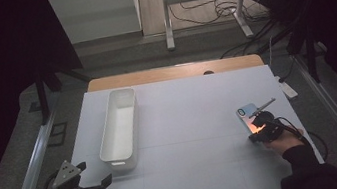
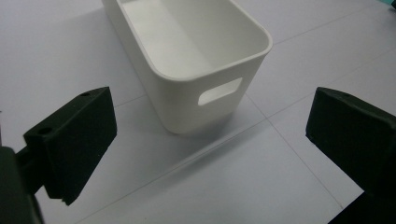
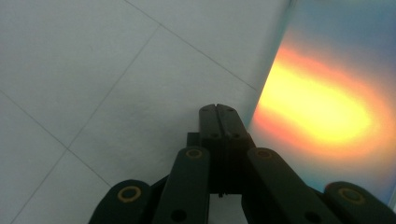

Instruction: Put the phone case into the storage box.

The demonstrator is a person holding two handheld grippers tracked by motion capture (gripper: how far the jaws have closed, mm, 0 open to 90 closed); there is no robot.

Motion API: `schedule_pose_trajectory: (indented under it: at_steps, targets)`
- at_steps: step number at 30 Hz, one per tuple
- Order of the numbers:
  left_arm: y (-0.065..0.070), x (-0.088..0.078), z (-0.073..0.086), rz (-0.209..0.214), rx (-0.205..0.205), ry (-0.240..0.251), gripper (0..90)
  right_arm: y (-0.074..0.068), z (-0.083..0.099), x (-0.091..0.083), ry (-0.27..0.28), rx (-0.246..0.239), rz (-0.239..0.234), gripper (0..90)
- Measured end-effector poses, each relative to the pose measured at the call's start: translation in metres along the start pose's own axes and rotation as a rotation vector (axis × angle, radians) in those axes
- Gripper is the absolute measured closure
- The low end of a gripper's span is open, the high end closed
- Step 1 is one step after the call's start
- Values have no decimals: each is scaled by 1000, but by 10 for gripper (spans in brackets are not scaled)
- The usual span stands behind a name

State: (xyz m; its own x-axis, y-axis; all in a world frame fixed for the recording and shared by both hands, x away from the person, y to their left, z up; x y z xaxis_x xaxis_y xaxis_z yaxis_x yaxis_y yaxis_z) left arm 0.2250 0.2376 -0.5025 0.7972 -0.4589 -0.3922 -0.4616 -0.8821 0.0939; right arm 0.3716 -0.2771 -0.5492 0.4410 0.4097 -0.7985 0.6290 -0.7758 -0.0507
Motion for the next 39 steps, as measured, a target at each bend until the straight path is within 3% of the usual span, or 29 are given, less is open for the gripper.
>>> schedule_pose_trajectory:
  at_steps: [18,29,34,39]
  targets:
    - [0,0,0,-1,3,-1,24,24,5,-7,14,39,64,892]
    - [0,0,0,0,5,-4,25,24,3,-9,29,54,47,888]
    - [0,0,0,-1,5,-3,25,19,-3,-13,58,50,39,833]
    - [1,1,0,-1,6,-6,26,19,-9,-17,89,37,61,717]
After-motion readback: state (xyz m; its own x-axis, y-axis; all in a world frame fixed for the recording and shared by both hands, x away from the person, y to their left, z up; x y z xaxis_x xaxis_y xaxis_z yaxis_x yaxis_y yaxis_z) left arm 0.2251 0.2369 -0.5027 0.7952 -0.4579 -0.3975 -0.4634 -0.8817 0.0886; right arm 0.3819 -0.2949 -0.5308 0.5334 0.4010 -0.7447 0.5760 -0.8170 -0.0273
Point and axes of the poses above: each handheld gripper's, and its own axes: x roughly forward along the jaws, z roughly out of its underside, y roughly to its right, the point moved 6 cm from there along x, roughly forward along the jaws, and after that the axes turned 15 degrees about y, right-handed, at the moved point
